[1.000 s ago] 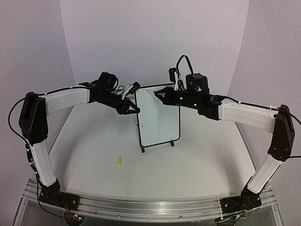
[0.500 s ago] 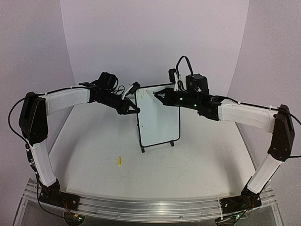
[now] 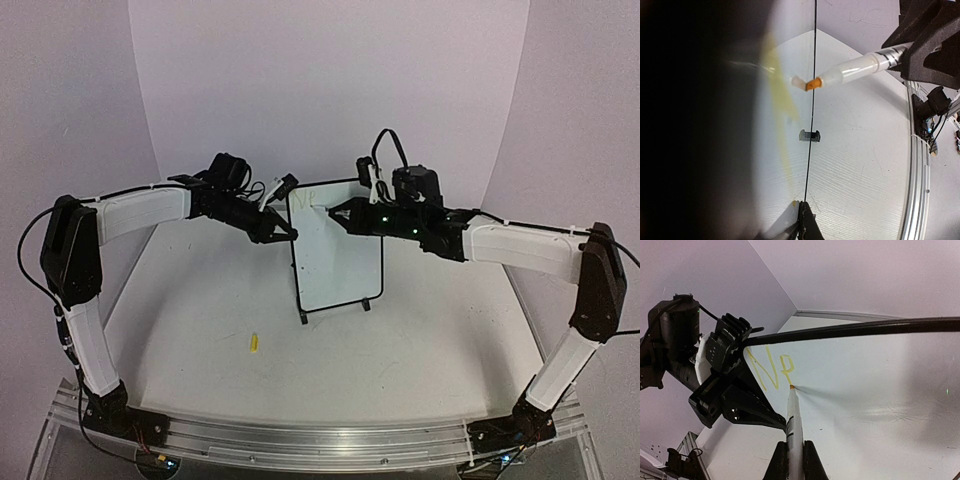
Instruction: Write a sentence on the whiteboard
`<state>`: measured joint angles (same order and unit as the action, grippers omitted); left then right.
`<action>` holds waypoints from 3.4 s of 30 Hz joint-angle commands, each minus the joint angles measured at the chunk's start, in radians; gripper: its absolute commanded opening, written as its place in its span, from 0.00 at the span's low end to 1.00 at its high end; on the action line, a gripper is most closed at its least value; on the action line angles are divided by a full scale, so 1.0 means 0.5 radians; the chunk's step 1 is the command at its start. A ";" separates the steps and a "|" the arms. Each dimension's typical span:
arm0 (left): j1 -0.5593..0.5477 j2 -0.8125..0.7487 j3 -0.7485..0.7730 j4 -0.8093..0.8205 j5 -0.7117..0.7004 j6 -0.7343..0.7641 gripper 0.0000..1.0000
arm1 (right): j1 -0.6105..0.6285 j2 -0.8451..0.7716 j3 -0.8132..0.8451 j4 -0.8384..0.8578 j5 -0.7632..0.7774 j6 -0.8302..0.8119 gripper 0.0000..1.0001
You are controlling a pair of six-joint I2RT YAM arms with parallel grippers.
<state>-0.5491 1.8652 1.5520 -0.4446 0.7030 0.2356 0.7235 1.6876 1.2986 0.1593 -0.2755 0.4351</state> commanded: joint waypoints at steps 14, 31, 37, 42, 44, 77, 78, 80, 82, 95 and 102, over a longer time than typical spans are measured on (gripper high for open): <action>-0.021 -0.046 0.027 -0.176 -0.117 0.100 0.00 | -0.017 -0.180 -0.089 0.016 0.198 -0.034 0.00; -0.022 -0.047 0.024 -0.177 -0.121 0.101 0.00 | -0.016 -0.172 -0.044 0.108 0.067 -0.062 0.00; -0.023 -0.043 0.023 -0.175 -0.121 0.101 0.00 | -0.017 -0.127 -0.001 0.108 0.061 -0.064 0.00; -0.022 -0.043 0.025 -0.175 -0.122 0.101 0.00 | -0.017 -0.095 0.026 0.108 0.073 -0.063 0.00; -0.022 -0.043 0.025 -0.176 -0.123 0.102 0.00 | -0.017 -0.083 0.035 0.108 0.081 -0.065 0.00; -0.022 -0.043 0.023 -0.181 -0.122 0.110 0.00 | -0.017 -0.159 -0.137 0.077 0.324 -0.044 0.00; -0.022 -0.043 0.024 -0.182 -0.123 0.109 0.00 | -0.017 -0.163 -0.125 0.077 0.329 -0.049 0.00; -0.022 -0.042 0.023 -0.181 -0.124 0.109 0.00 | -0.020 -0.169 -0.103 0.077 0.343 -0.058 0.00; -0.022 -0.043 0.024 -0.181 -0.123 0.109 0.00 | -0.020 -0.175 -0.079 0.077 0.348 -0.070 0.00; -0.022 -0.040 0.023 -0.185 -0.124 0.110 0.00 | -0.052 -0.142 0.001 0.077 0.332 -0.089 0.00; -0.022 -0.043 0.023 -0.186 -0.123 0.111 0.00 | -0.060 -0.163 -0.094 0.063 0.325 -0.067 0.00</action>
<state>-0.5507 1.8637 1.5520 -0.4450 0.6968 0.2360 0.7162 1.6321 1.2635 0.1765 -0.1654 0.4007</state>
